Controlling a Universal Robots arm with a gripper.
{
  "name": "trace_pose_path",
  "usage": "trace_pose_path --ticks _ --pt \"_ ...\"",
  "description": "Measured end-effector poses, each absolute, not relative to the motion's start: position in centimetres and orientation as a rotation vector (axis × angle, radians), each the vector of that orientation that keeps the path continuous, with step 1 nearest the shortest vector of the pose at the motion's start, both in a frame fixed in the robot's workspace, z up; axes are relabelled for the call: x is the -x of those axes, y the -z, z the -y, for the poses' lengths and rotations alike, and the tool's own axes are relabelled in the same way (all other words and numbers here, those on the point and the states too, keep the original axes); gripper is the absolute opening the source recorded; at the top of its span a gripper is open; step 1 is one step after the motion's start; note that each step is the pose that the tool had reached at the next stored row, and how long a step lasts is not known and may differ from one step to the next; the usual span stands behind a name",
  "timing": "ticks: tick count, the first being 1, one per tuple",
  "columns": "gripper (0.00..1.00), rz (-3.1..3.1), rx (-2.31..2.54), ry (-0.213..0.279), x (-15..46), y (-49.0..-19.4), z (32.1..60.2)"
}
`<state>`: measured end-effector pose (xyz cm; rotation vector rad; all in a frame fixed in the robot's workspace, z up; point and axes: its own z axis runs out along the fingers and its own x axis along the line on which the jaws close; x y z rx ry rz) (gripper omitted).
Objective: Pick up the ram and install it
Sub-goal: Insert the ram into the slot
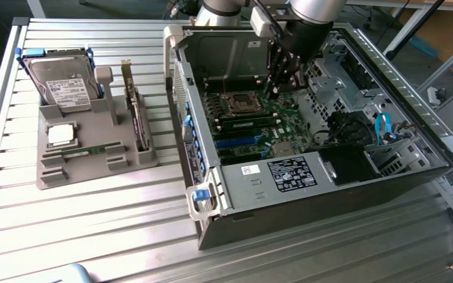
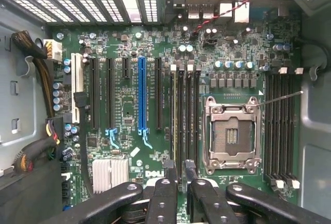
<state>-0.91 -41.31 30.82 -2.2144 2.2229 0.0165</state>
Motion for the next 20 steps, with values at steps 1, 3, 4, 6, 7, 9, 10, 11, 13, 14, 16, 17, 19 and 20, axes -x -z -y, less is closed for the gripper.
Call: trace_pose_path --ticks 1,3,4,6,7,9,10,11,13,14,16,17,19,20 --pt "0.19 -2.223 2.214 -0.017 0.9 -30.8 41.3" --pt "0.19 -2.223 2.214 -0.017 0.9 -30.8 41.3" --pt "0.19 -2.223 2.214 -0.017 0.9 -30.8 41.3" --pt "0.19 -2.223 2.214 -0.016 0.9 -30.8 41.3" --pt "0.19 -2.223 2.214 -0.016 0.9 -30.8 41.3" --pt "0.19 -2.223 2.215 -0.016 0.9 -31.0 41.3" --pt "0.19 -2.223 2.215 -0.016 0.9 -31.1 41.3" --pt "0.19 -2.223 2.214 -0.016 0.9 -31.1 41.3" --pt "0.19 -2.223 2.214 -0.016 0.9 -31.4 41.3" --pt "0.19 -2.223 2.214 -0.016 0.9 -31.5 41.3" --pt "0.19 -2.223 2.214 -0.016 0.9 -31.7 41.3" --pt "0.19 -2.223 2.214 -0.016 0.9 -31.9 41.3" --pt "0.19 -2.223 2.214 -0.016 0.9 -32.1 41.3" --pt "0.19 -2.223 2.214 -0.017 0.9 -32.1 41.3"
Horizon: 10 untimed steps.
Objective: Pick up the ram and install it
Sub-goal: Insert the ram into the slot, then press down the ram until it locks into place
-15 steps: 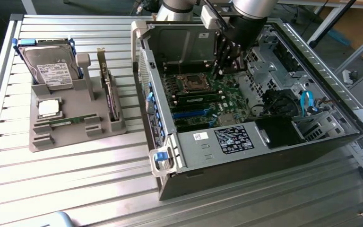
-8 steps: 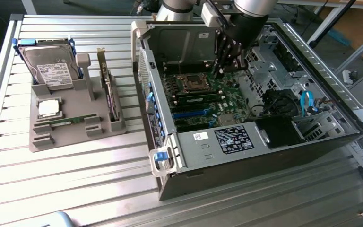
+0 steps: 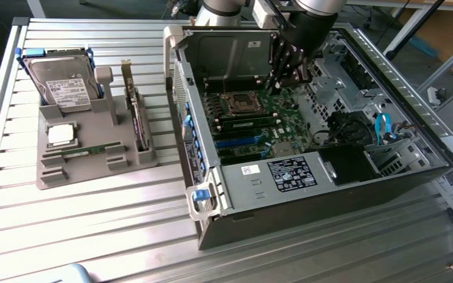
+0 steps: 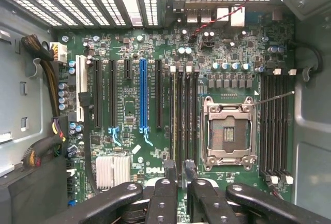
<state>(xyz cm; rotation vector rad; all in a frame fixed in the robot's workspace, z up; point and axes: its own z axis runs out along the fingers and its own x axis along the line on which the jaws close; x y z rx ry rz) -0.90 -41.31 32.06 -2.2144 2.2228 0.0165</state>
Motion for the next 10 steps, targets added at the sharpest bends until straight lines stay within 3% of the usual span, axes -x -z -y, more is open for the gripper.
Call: trace_pose_path --ticks 10 --pt "0.19 -2.223 2.214 -0.016 0.91 -32.07 41.31"
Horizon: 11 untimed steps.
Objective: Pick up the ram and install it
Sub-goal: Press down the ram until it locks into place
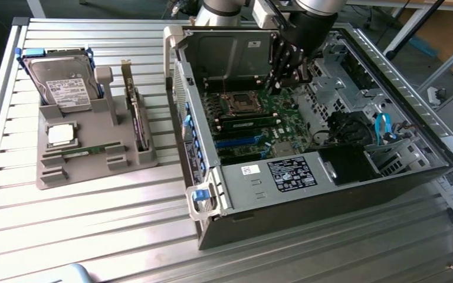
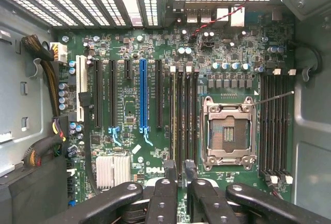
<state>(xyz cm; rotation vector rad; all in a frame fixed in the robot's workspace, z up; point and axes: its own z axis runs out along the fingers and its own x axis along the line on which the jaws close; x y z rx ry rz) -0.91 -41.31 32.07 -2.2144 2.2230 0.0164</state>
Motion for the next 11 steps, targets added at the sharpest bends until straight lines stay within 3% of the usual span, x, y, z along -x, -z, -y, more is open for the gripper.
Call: trace_pose_path --ticks 3,4,11 --pt "0.18 -2.223 2.214 -0.016 0.90 -32.06 41.31" --pt "0.11 -2.223 2.214 -0.016 0.90 -32.07 41.31" --pt "0.10 -2.223 2.214 -0.016 0.91 -32.07 41.31"
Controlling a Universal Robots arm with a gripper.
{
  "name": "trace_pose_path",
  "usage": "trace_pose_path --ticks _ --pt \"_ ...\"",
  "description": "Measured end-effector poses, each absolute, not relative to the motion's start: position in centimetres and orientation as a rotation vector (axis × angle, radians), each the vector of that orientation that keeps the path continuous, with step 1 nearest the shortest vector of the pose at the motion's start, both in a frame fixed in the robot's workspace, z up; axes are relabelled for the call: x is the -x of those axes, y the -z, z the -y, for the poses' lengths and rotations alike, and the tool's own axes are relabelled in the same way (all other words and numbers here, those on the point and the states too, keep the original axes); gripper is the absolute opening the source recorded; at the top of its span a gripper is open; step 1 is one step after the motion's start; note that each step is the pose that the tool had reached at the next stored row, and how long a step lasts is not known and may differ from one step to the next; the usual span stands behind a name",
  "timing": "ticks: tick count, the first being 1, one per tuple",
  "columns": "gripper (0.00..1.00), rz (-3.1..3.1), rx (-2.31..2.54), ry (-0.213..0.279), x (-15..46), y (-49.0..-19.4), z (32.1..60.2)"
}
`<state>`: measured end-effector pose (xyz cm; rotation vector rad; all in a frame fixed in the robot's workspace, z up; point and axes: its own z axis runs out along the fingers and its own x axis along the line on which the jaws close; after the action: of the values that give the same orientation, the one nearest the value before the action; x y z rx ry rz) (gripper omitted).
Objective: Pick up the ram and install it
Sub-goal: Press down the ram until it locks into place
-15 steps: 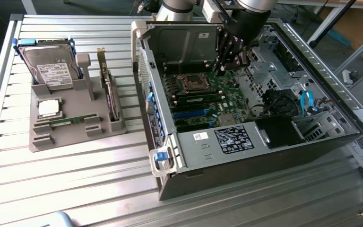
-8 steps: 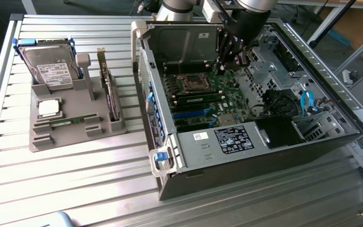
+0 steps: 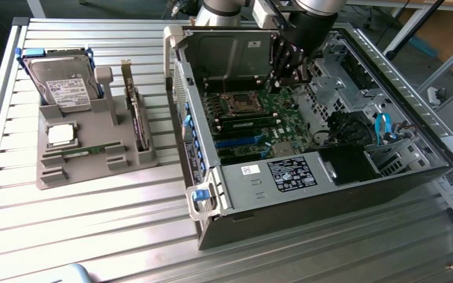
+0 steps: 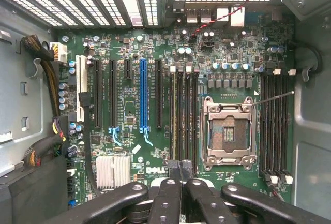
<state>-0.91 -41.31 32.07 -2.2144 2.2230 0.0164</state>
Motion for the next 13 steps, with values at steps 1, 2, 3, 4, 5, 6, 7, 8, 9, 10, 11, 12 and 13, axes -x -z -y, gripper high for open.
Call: trace_pose_path --ticks 1,2,3,4,5,6,7,8,9,10,11,12,13 --pt "0.10 -2.223 2.214 -0.016 0.9 -32.1 41.3" --pt "0.10 -2.223 2.214 -0.016 0.9 -32.1 41.3" --pt "0.10 -2.223 2.214 -0.016 0.9 -32.1 41.3" --pt "0.10 -2.223 2.214 -0.016 0.9 -32.1 41.3" --pt "0.10 -2.223 2.214 -0.016 0.9 -32.1 41.3" --pt "0.10 -2.223 2.214 -0.016 0.9 -32.1 41.3" --pt "0.10 -2.223 2.215 -0.016 0.8 -32.1 41.3" --pt "0.10 -2.223 2.215 -0.016 0.6 -32.1 41.3" --pt "0.10 -2.223 2.214 -0.016 0.4 -32.1 41.3" --pt "0.10 -2.223 2.215 -0.016 0.2 -32.1 41.3" --pt "0.10 -2.223 2.215 -0.016 0.0 -32.1 41.3" --pt "0.10 -2.223 2.214 -0.016 -0.3 -32.1 41.3" --pt "0.10 -2.223 2.214 -0.016 -0.7 -32.1 41.3"
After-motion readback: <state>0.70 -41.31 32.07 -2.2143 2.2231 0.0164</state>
